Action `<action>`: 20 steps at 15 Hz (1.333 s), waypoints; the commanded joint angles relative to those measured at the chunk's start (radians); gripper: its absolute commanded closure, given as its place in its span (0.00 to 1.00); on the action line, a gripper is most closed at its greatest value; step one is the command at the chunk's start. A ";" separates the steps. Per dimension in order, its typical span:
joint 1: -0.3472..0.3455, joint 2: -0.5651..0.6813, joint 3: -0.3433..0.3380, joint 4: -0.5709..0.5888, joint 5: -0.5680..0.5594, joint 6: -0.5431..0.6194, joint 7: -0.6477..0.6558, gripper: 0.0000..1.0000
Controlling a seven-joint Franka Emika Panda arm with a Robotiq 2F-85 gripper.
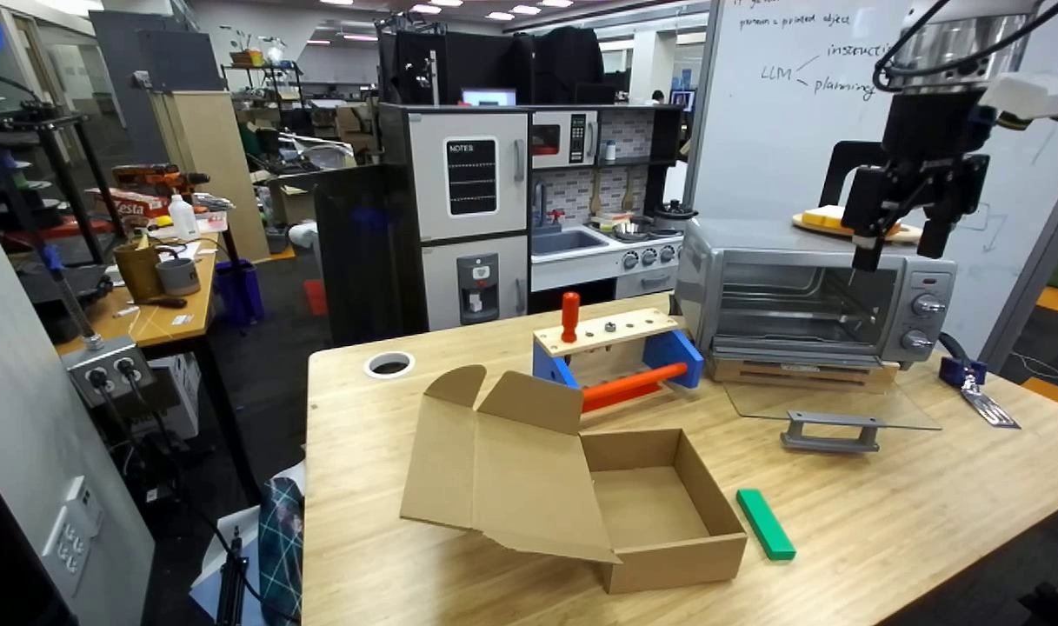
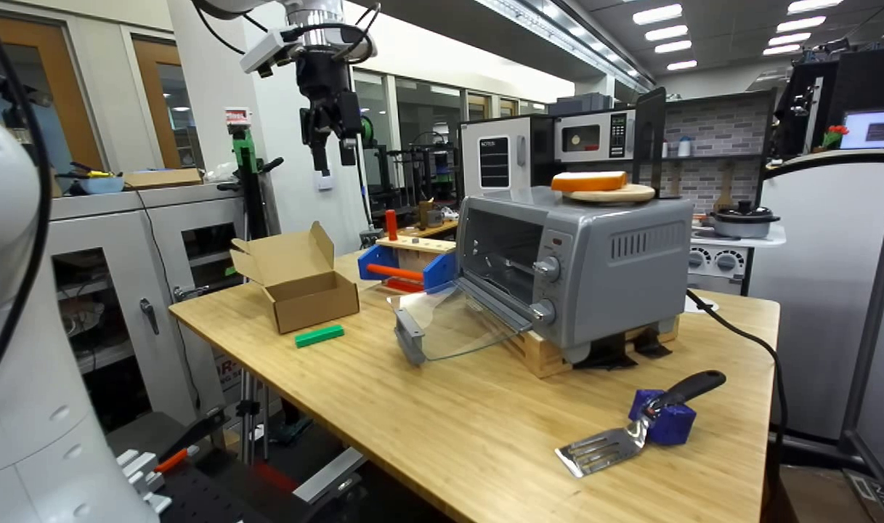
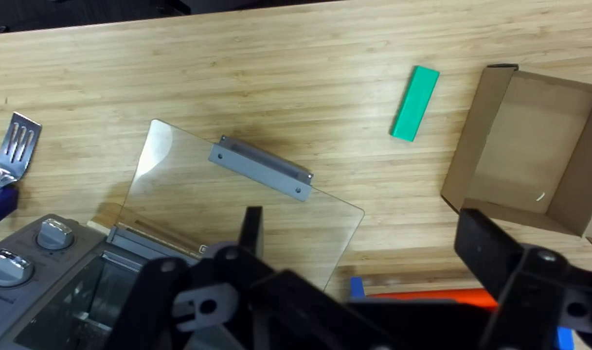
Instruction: Pick the green object and put it in the box
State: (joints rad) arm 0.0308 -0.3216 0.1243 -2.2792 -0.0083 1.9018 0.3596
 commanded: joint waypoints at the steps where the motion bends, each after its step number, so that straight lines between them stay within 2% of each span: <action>1: 0.022 -0.001 -0.004 0.002 0.065 -0.022 -0.019 0.00; 6: 0.038 0.007 -0.005 0.003 0.154 -0.005 -0.028 0.00; 7: 0.030 0.000 0.005 -0.002 0.125 -0.008 -0.007 0.00; 20: 0.025 0.013 0.011 0.004 0.119 -0.004 0.015 0.00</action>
State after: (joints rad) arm 0.0640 -0.3214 0.1272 -2.2831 0.1270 1.8959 0.3524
